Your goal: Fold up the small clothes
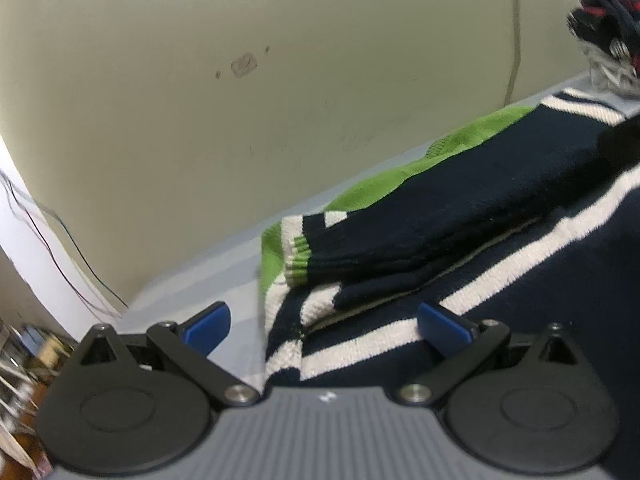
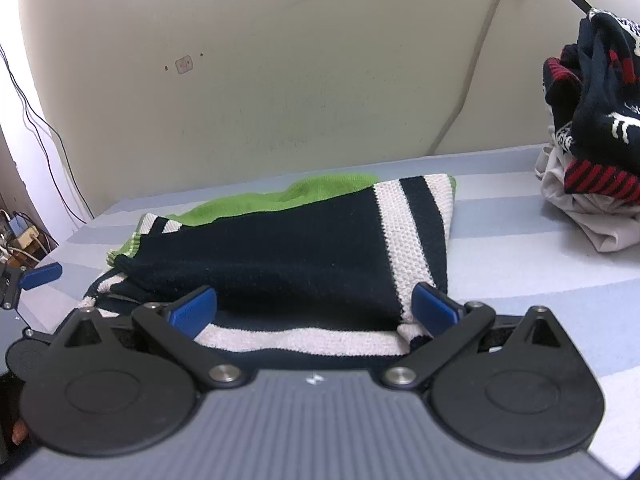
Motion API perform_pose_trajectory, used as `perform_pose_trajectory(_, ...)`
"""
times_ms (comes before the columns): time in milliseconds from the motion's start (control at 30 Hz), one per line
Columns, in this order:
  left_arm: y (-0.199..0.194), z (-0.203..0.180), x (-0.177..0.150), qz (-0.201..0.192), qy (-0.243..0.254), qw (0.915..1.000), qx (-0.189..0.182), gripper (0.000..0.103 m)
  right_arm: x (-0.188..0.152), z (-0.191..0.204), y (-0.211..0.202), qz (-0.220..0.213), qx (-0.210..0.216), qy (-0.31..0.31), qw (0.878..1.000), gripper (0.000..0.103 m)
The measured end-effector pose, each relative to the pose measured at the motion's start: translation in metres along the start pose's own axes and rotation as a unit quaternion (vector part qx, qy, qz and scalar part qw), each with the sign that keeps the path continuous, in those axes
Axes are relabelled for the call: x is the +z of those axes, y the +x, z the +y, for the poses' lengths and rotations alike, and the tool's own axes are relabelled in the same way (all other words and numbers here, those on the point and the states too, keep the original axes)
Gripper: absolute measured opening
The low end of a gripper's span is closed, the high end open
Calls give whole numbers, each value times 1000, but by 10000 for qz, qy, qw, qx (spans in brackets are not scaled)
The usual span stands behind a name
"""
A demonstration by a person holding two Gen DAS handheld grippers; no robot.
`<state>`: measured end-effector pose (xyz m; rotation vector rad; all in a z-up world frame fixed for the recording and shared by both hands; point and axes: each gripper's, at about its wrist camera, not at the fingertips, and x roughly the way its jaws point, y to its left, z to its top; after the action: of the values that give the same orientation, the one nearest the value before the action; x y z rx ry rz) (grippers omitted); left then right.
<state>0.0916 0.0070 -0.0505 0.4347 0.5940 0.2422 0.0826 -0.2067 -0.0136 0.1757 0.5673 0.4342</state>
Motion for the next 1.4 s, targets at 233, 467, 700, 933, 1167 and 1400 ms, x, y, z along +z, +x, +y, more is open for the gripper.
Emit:
perform_pose_trajectory(233, 8, 19, 0, 271, -596, 9968, -458, 103, 0, -4, -2, -37, 74, 112, 9999, 103)
perform_pose_trajectory(467, 14, 29, -2, 427, -909, 9926, -678, 103, 0, -3, -1, -24, 41, 47, 10000, 103)
perform_pose_trajectory(700, 17, 34, -3, 522, -1094, 9892, -823, 103, 0, -3, -1, -26, 39, 47, 10000, 103)
perform_pose_trajectory(933, 15, 31, -3, 522, -1070, 9898, -784, 103, 0, -2, -1, -38, 20, 22, 10000, 103)
perform_pose_trajectory(1167, 16, 31, -3, 520, -1062, 9899, -777, 103, -1, 0, -1, -46, -4, -28, 10000, 103)
perform_pose_trajectory(1400, 16, 29, -2, 522, -1030, 9904, -765, 103, -1, -2, -2, -53, 16, -12, 10000, 103)
